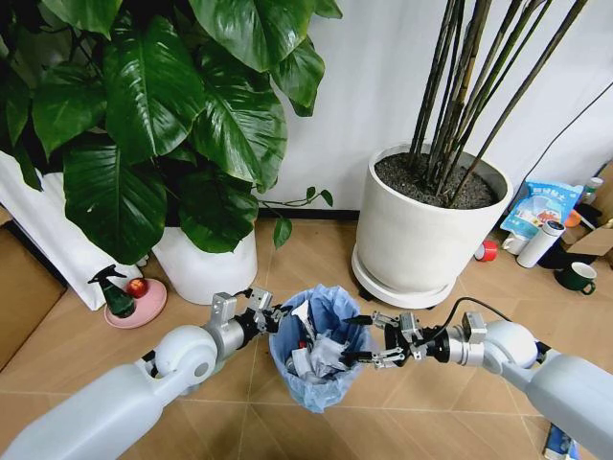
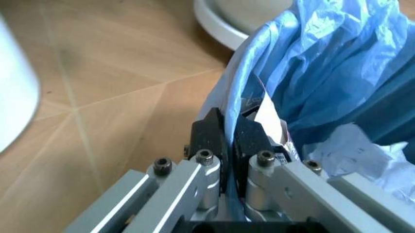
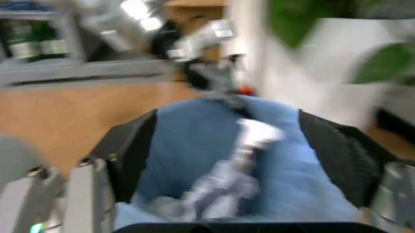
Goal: Pick up the trash bin and place the garbage on the floor into it.
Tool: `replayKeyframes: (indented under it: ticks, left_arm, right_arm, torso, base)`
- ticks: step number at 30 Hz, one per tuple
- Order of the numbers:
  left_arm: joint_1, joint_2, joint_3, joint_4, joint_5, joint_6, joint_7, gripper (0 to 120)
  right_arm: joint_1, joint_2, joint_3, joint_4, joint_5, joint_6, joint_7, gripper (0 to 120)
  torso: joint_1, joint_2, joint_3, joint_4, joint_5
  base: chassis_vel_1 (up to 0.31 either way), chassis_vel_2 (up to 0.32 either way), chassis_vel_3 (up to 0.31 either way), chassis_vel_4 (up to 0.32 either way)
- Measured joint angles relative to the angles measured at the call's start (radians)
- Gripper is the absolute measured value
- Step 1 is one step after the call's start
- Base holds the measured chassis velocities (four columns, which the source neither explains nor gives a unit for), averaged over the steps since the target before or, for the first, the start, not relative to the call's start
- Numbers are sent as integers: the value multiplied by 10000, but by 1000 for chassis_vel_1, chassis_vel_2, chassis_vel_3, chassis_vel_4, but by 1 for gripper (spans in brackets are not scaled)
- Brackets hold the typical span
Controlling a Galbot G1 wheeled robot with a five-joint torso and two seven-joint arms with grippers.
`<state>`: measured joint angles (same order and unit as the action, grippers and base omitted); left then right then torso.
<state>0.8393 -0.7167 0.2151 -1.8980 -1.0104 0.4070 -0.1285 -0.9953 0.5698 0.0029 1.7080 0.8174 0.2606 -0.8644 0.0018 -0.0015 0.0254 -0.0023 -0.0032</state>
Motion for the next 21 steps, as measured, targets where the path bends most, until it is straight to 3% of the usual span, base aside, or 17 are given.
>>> replayKeyframes:
  ticks: [2, 4, 5, 12, 14, 20, 21]
  left_arm:
    - [209, 163, -347, 82, 25, 1, -19, 0]
    - [250, 209, -443, 83, 26, 1, -20, 0]
    - [356, 330, -717, 46, 11, 1, -20, 0]
    - [581, 407, -1113, -46, 26, 1, -23, 0]
    - [627, 342, -1138, -49, 65, 0, -25, 0]
    - [511, 248, -1057, -19, 90, -6, -5, 0]
    - [462, 238, -998, -18, 88, -11, 12, 0]
  right_arm:
    - [-316, 98, 548, -235, 148, -85, 953, 93]
    - [-441, 106, 726, -276, 215, -131, 1161, 94]
    - [-941, 113, 1333, -306, 348, -310, 1792, 99]
    - [-3409, 559, 3142, -242, 408, -778, 3858, 100]
    - [-4758, 1017, 3851, -210, -414, -856, 5314, 100]
    - [-6478, 1984, 5021, -585, -1189, -964, 6862, 100]
    - [-6943, 2456, 5559, -832, -1366, -1063, 7337, 100]
  torso:
    - [0, 0, 1, 4, 1]
    - [0, 0, 1, 3, 3]
    - [0, 0, 0, 6, 3]
    - [0, 0, 0, -1, 4]
    - [0, 0, -1, -2, 1]
    - [-1, 1, -1, -1, 0]
    - [-1, 2, -1, -3, 2]
  base:
    - [0, 0, 0, 0]
    - [0, 0, 0, 0]
    - [0, 0, 0, 0]
    - [0, 0, 0, 0]
    - [0, 0, 0, 0]
    - [0, 0, 0, 0]
    - [0, 0, 0, 0]
